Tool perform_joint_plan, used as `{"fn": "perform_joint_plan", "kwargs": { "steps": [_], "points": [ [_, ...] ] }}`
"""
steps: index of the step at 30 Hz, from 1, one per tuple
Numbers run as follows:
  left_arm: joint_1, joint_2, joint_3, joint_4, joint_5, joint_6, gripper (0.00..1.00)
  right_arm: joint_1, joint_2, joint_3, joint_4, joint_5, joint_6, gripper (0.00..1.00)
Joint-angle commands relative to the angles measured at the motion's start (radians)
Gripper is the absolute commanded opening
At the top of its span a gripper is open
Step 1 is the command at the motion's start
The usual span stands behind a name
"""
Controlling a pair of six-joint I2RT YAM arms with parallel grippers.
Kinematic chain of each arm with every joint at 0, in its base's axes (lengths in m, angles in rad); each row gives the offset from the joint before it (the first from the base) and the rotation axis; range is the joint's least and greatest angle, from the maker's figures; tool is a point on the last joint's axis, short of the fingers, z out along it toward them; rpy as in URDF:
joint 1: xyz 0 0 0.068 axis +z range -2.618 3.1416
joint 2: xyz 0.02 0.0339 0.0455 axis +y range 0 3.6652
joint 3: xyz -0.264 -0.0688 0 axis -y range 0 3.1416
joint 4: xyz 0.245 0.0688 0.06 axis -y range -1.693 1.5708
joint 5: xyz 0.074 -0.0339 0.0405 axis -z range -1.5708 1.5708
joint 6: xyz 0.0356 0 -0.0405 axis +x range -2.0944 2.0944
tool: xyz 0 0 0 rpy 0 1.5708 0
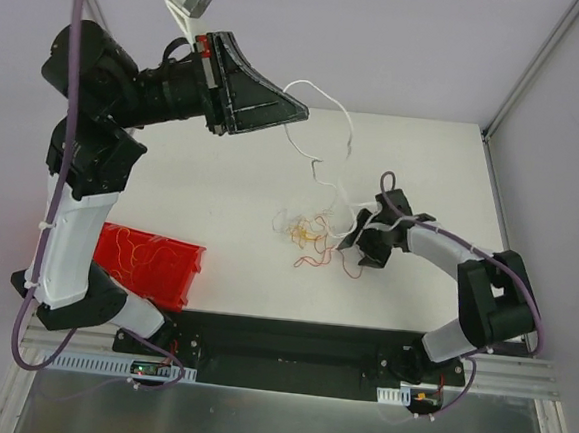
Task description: Untangle the cables
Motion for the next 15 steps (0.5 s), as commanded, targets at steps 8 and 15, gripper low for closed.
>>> {"fn": "perform_joint_plan", "kwargs": {
  "steps": [8,15],
  "points": [
    [0.313,-0.247,-0.606,-0.024,-0.097,-0.035,0.00,-0.136,-0.313,0.059,-0.423,0.165,-0.387,0.75],
    [0.333,-0.358,-1.075,-0.064,-0.221,-0.026,0.00,-0.136,-0.565,-0.026,-0.450,0.039,-0.448,0.77]
  ]
}}
